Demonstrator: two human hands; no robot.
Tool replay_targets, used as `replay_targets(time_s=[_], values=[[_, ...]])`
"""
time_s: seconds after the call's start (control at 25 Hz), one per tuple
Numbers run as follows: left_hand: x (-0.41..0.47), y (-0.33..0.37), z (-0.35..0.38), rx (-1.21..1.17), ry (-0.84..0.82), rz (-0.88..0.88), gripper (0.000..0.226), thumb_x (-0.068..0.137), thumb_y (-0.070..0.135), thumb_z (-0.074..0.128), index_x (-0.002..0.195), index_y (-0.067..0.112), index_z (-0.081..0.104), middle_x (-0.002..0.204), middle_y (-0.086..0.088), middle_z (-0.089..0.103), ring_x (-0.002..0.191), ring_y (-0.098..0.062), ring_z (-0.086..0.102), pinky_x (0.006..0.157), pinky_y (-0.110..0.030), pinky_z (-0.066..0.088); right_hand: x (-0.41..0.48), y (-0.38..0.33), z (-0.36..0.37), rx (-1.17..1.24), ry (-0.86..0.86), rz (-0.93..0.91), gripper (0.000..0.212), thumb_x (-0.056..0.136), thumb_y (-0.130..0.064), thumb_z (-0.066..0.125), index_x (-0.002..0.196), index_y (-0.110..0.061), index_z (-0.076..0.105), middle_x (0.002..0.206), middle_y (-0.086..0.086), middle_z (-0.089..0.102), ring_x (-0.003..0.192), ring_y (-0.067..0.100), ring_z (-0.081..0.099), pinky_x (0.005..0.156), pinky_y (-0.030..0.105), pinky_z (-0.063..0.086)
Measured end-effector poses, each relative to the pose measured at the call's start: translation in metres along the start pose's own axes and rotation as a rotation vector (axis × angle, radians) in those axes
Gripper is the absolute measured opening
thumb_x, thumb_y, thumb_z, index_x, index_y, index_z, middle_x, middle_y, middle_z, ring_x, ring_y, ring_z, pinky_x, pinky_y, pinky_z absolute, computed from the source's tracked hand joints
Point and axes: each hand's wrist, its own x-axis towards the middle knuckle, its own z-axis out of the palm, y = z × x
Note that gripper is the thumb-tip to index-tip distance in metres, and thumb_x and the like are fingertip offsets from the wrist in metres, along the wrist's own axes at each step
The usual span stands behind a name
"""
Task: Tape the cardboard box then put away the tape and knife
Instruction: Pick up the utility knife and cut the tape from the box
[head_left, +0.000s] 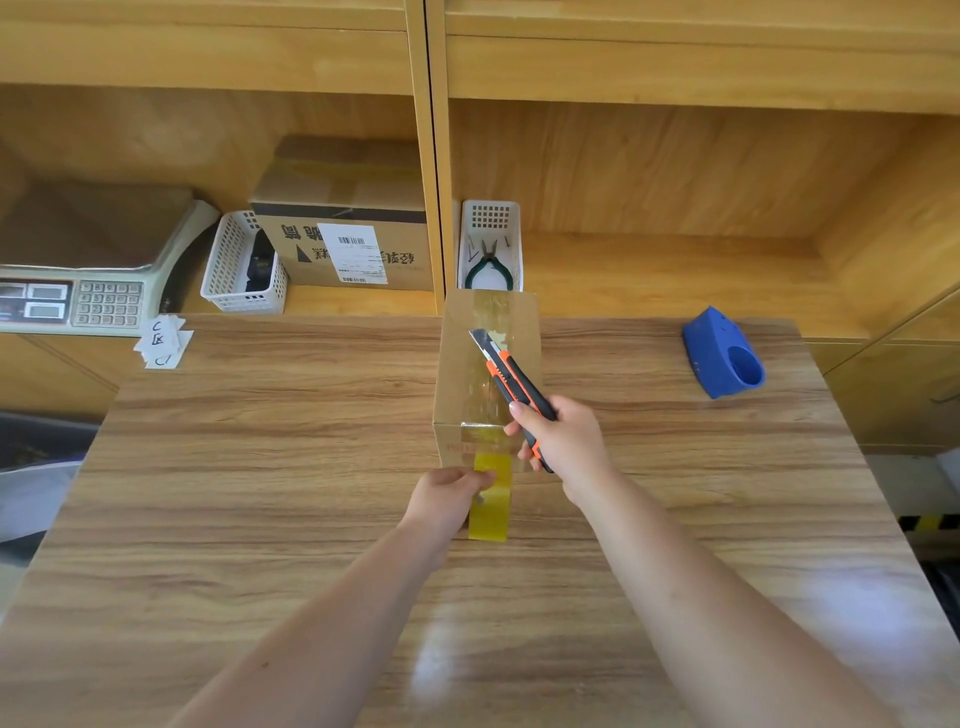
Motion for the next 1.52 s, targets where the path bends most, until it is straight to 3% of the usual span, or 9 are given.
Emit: replay_targets(time_s=[0.24,0.44,0.52,0.6,0.8,0.96,1.16,1.28,1.52], values=[[0.008,-0.006,0.007,-0.033,0.026,-0.180,0.030,0.083,0.022,0.075,0.104,0.003,0.067,0.093,-0.014,0.073,0.076,-0.031,0.071,0.067,-0.042,0.060,0.001,0.000,0.001,0.008,0.008,0.007,0.006,0.091,-0.021,0.064,0.097,-0.020,0.065,0.085,0.011,0.075,0.048,0.018,0.055,0.041,0.027,0.039],[0.005,-0.014,-0.002,-0.021,-0.023,-0.200,0.031,0.082,0.026,0.077,0.098,0.001,0.068,0.094,-0.015,0.073,0.084,-0.033,0.072,0.082,-0.050,0.059,0.001,0.000,-0.002,0.001,0.005,-0.007,0.009,0.090,-0.023,0.065,0.099,-0.023,0.065,0.086,0.009,0.075,0.050,0.017,0.056,0.041,0.027,0.041],[0.001,-0.017,-0.005,-0.043,-0.048,-0.205,0.028,0.083,0.026,0.076,0.092,0.002,0.066,0.090,-0.015,0.071,0.079,-0.030,0.071,0.076,-0.044,0.061,0.000,-0.001,-0.003,-0.005,-0.021,-0.001,0.011,0.090,-0.024,0.066,0.101,-0.023,0.065,0.087,0.008,0.076,0.052,0.017,0.056,0.042,0.027,0.042],[-0.003,-0.018,-0.008,-0.071,-0.085,-0.211,0.029,0.084,0.024,0.075,0.099,0.001,0.067,0.092,-0.014,0.071,0.076,-0.026,0.071,0.064,-0.036,0.058,-0.001,-0.001,-0.008,-0.024,-0.062,-0.013,0.016,0.089,-0.028,0.066,0.105,-0.022,0.065,0.088,0.008,0.075,0.054,0.017,0.056,0.044,0.028,0.042],[-0.009,-0.015,-0.009,-0.075,-0.110,-0.197,0.036,0.082,0.022,0.076,0.110,0.001,0.068,0.104,-0.017,0.072,0.080,-0.027,0.072,0.066,-0.035,0.058,-0.006,0.001,-0.045,-0.350,-0.103,-0.202,0.011,0.091,-0.028,0.063,0.099,-0.021,0.062,0.080,0.000,0.075,0.053,0.011,0.057,0.048,0.023,0.043],[-0.012,-0.012,-0.009,-0.081,-0.107,-0.197,0.037,0.081,0.021,0.077,0.110,0.001,0.068,0.100,-0.017,0.071,0.080,-0.028,0.071,0.074,-0.040,0.060,-0.017,0.004,-0.081,-0.719,-0.189,-0.318,0.004,0.089,-0.036,0.064,0.089,-0.033,0.060,0.078,-0.005,0.071,0.062,0.011,0.061,0.062,0.032,0.048],[-0.016,-0.010,-0.008,-0.084,-0.112,-0.189,0.036,0.082,0.022,0.077,0.109,0.001,0.068,0.094,-0.014,0.071,0.079,-0.028,0.071,0.072,-0.039,0.060,-0.031,0.006,-0.095,-1.031,-0.214,-0.386,0.016,0.086,-0.049,0.061,0.091,-0.034,0.060,0.064,-0.003,0.059,0.053,0.006,0.045,0.052,0.027,0.036],[-0.018,-0.009,-0.008,-0.096,-0.116,-0.188,0.036,0.082,0.023,0.076,0.110,0.001,0.068,0.094,-0.013,0.071,0.079,-0.027,0.071,0.067,-0.035,0.058,-0.030,0.008,-0.091,-1.162,-0.205,-0.405,0.021,0.087,-0.055,0.056,0.095,-0.036,0.058,0.069,-0.006,0.061,0.060,0.008,0.051,0.056,0.032,0.043],[-0.019,-0.007,-0.007,-0.079,-0.104,-0.191,0.034,0.083,0.024,0.076,0.108,0.004,0.067,0.101,-0.015,0.074,0.085,-0.028,0.073,0.076,-0.039,0.059,-0.024,0.008,-0.076,-1.276,-0.239,-0.445,0.021,0.091,-0.055,0.049,0.099,-0.038,0.057,0.078,-0.009,0.062,0.070,0.011,0.055,0.057,0.031,0.045]])
